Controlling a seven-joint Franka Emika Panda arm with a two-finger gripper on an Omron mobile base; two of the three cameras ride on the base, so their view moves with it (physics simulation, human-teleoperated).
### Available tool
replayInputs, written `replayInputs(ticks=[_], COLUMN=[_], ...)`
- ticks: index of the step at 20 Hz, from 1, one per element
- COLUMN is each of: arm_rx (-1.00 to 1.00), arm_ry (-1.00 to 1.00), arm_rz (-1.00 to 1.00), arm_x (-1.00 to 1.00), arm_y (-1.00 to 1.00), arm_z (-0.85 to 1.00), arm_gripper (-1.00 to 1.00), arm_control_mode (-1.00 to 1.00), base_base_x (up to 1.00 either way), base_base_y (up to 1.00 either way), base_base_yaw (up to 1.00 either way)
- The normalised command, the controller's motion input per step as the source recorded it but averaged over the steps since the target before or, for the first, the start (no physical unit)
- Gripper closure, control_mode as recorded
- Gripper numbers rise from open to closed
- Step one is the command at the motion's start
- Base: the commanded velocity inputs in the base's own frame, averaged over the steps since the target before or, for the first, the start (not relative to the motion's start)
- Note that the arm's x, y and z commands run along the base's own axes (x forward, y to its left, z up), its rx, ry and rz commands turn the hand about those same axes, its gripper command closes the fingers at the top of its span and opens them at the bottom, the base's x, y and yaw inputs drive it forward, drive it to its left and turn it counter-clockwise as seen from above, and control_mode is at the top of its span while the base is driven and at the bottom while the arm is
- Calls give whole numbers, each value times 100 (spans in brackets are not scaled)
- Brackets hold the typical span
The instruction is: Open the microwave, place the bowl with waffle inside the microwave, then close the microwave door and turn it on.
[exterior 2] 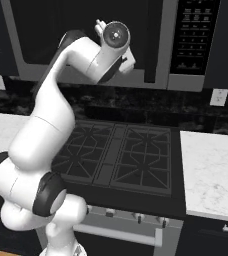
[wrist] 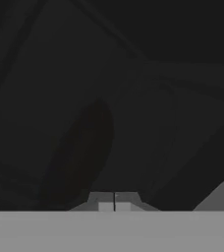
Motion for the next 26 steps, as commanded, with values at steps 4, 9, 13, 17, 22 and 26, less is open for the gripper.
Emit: replayInputs(ticks=[4, 9, 13, 17, 22, 26], arm_rx=[0, -2, 0, 0, 0, 7], arm_ry=[-6, -40, -55, -19, -2, 15], arm_rz=[3, -7, -27, -40, -21, -20], arm_x=[97, -33, -100, -73, -64, -43], arm_y=[29, 37, 25, -9, -43, -100], arm_z=[-37, -27, -36, -30, -3, 0], arm_gripper=[100, 100, 100, 100, 100, 100], arm_control_mode=[-100, -100, -100, -100, -100, -100], base_base_x=[0, 0, 0, 0, 0, 0], base_base_y=[0, 0, 0, 0, 0, 0], base_base_yaw=[0, 0, 0, 0, 0, 0])
